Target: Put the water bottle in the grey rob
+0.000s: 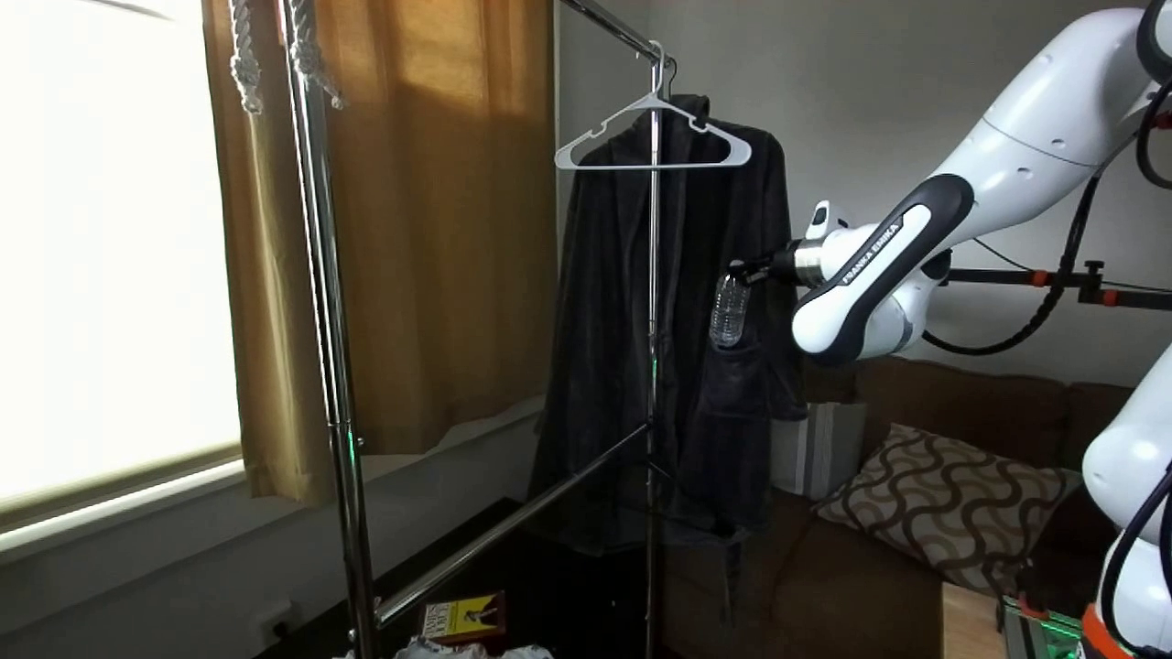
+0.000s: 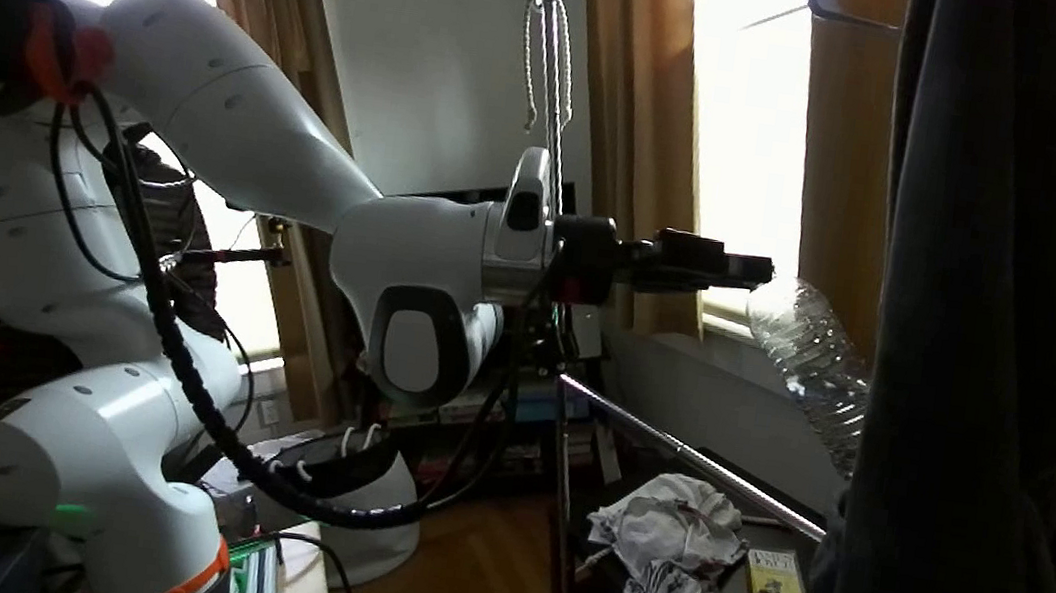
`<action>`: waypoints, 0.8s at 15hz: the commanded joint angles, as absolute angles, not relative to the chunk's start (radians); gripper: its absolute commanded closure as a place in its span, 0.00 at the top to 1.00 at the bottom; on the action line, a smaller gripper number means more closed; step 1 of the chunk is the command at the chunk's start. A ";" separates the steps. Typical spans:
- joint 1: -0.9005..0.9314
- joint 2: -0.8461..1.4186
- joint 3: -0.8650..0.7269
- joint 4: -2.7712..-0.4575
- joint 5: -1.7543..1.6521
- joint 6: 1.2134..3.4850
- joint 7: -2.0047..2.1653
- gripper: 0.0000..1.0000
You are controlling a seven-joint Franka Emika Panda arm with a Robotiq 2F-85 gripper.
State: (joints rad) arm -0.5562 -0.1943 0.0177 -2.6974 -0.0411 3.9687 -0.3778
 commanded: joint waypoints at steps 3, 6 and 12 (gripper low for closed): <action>-0.422 -0.147 -0.081 -2.667 -0.002 3.897 -0.503 0.08; -0.456 -0.130 -0.046 -2.652 0.031 3.911 -0.548 0.08; -0.433 -0.237 -0.063 -2.762 0.011 4.000 -0.688 0.08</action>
